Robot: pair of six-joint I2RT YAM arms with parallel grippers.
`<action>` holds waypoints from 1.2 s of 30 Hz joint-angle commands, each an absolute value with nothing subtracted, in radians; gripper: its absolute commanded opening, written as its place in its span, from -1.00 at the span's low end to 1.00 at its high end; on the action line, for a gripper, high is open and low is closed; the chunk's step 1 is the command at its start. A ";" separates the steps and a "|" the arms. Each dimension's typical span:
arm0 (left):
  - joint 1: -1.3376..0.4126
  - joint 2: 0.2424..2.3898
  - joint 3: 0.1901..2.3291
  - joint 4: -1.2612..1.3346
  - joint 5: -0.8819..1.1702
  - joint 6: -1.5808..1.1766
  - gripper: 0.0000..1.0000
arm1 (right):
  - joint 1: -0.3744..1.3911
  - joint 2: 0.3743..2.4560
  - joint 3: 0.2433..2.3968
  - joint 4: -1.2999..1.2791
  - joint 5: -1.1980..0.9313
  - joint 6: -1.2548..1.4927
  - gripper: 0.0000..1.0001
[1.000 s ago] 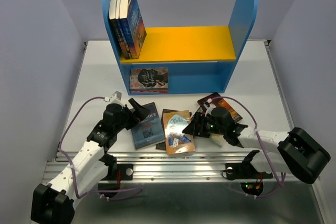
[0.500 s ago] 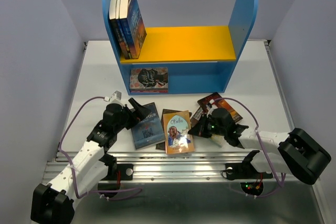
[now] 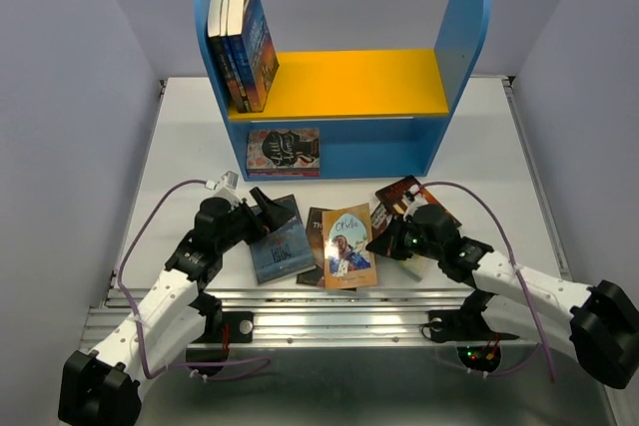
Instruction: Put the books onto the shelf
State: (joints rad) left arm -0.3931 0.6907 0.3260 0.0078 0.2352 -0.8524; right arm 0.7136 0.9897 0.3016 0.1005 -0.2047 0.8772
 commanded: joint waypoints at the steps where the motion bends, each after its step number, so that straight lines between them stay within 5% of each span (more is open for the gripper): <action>1: -0.402 0.684 0.295 0.179 0.417 -0.793 0.97 | 0.710 0.896 0.406 0.035 -0.183 0.824 -0.99; 6: -0.410 0.718 0.271 0.345 0.597 -0.787 0.97 | 0.710 0.819 0.466 0.014 -0.234 0.813 -0.99; 28: -0.425 0.704 0.256 0.610 0.755 -0.865 0.96 | 0.710 0.856 0.538 0.268 -0.672 0.939 -0.99; 31: -0.426 0.706 0.256 0.638 0.765 -0.884 0.85 | 0.710 0.876 0.534 0.310 -0.707 0.940 -0.99; 34: -0.428 0.704 0.252 0.661 0.769 -0.905 0.45 | 0.710 0.902 0.546 0.295 -0.713 0.920 -0.99; 36: -0.428 0.695 0.245 0.675 0.769 -0.916 0.02 | 0.710 0.917 0.555 0.278 -0.706 0.902 -0.99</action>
State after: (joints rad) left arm -0.4202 0.7097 0.2546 0.5682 0.7322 -0.8879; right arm 0.7136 0.9031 0.5152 0.1986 -0.6609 0.9165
